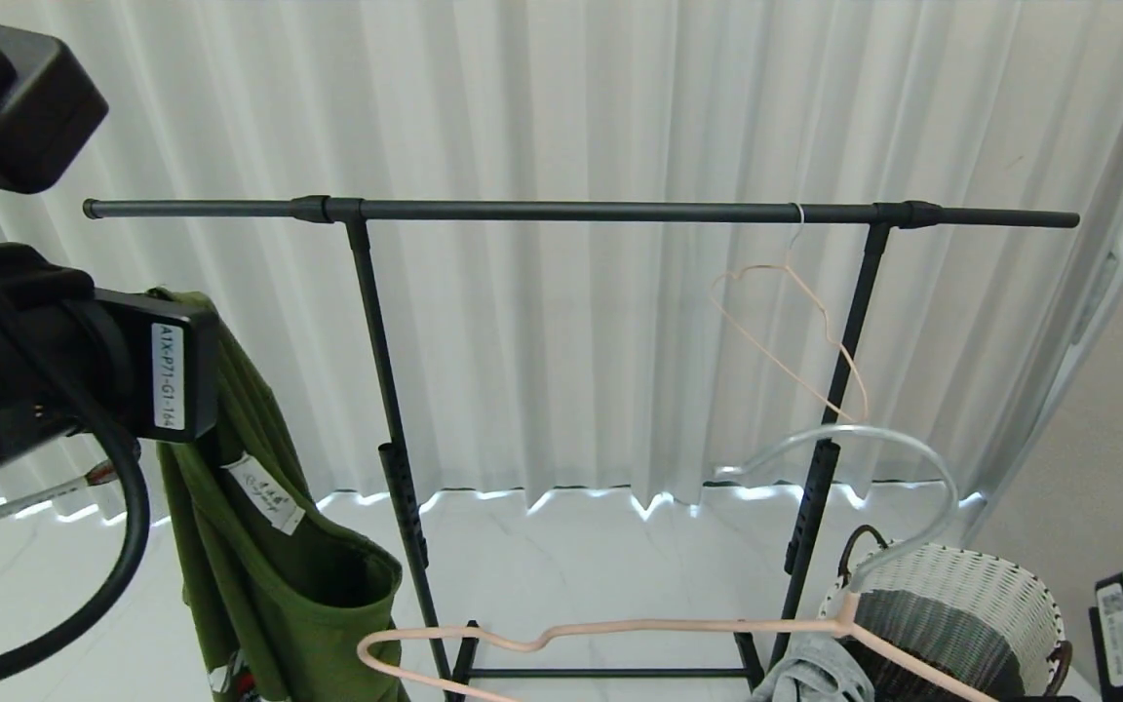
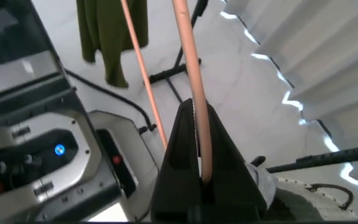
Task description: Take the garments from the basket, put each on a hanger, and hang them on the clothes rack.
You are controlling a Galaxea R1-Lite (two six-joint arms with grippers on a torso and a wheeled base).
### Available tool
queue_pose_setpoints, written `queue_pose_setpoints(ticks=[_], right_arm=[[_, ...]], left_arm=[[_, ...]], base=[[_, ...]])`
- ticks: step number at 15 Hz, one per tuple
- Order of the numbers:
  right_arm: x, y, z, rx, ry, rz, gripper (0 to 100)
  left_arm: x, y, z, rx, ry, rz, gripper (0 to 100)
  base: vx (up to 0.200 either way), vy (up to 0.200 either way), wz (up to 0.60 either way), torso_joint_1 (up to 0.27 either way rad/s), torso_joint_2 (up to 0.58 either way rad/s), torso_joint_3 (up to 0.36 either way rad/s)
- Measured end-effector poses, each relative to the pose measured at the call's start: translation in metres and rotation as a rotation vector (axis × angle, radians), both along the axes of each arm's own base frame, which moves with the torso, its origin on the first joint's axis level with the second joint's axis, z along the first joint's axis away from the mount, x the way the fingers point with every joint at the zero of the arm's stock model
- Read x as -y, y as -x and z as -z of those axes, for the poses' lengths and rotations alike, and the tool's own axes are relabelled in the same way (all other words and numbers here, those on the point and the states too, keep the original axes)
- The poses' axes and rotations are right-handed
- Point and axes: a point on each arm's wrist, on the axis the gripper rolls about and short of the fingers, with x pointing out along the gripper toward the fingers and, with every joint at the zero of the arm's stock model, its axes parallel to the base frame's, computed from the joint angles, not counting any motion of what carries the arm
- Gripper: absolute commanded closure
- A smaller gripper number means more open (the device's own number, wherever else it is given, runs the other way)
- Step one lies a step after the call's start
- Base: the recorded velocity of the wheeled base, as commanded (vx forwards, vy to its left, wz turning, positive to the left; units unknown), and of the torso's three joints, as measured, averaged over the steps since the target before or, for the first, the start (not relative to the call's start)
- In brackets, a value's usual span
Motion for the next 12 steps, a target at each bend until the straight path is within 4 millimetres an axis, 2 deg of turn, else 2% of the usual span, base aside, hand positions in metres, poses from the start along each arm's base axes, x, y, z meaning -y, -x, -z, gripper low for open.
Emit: queue_pose_setpoints(ticks=[3, 6, 8, 12], right_arm=[[-0.02, -0.008, -0.005, 0.007, -0.1, 0.018, 100], [-0.04, -0.016, -0.007, 0.008, -0.159, 0.029, 100], [-0.044, -0.019, -0.004, -0.012, -0.155, 0.044, 100], [-0.046, -0.021, -0.002, -0.042, -0.17, 0.141, 100]], left_arm=[[0.012, 0.002, 0.004, -0.006, 0.094, 0.028, 100], [0.018, 0.002, 0.016, -0.037, 0.073, 0.043, 100], [0.019, 0.002, 0.026, -0.062, 0.074, 0.034, 100], [0.019, 0.002, 0.031, -0.072, 0.074, 0.028, 100]], base=[[0.0, 0.0, 0.0, 0.0, 0.0, 0.0], [0.0, 0.0, 0.0, 0.0, 0.0, 0.0], [0.0, 0.0, 0.0, 0.0, 0.0, 0.0], [0.0, 0.0, 0.0, 0.0, 0.0, 0.0]])
